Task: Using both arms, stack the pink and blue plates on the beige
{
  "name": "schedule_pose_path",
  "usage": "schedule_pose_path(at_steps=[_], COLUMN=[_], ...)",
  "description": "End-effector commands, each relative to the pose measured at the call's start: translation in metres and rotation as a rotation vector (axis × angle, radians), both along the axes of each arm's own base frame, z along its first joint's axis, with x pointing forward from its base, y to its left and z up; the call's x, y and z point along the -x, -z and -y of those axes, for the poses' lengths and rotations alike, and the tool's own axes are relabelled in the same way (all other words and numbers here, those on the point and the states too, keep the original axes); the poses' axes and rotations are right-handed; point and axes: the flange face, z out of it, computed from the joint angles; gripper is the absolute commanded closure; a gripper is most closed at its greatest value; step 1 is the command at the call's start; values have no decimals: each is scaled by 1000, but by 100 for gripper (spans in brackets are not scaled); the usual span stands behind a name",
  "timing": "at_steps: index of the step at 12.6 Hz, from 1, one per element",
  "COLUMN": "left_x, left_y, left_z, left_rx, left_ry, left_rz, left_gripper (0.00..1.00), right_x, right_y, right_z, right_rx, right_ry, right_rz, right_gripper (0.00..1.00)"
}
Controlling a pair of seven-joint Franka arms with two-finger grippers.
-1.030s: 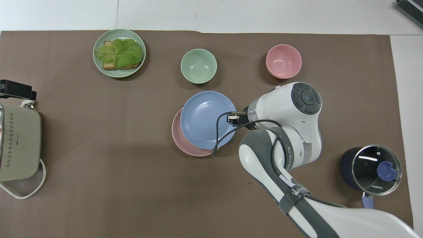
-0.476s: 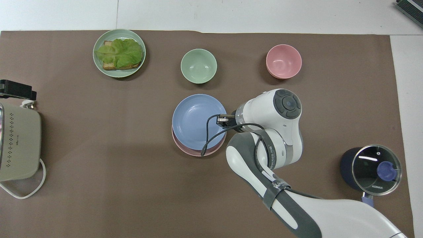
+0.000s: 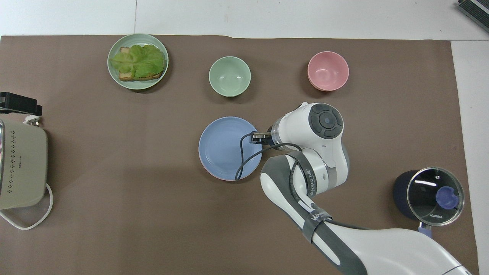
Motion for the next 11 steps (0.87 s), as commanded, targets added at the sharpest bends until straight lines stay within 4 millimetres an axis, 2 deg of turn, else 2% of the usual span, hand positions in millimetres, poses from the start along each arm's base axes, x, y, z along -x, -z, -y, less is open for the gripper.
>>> schedule_pose_path(at_steps=[1,4,9,10,11], left_x=[3,3,3,3,3], left_y=[0,-1,-1,-1,-1], left_z=[-1,-1,-1,-1,-1], left_rx=[-18,-18,-18,-18,-18], left_ry=[-2,-2,-2,-2,-2], left_rz=[-12,-9,-9,-9,-9], left_gripper=[0,0,0,0,0], right_x=[-16,-21,-9,-2,4], right_y=[-35,-80,-189,-210,-226], right_z=[37,85,157,167,169], right_rx=[85,138,165,156,153], right_ry=[-12,20,127,148,151], right_rz=[67,91,40,48,60], right_gripper=[0,0,0,0,0])
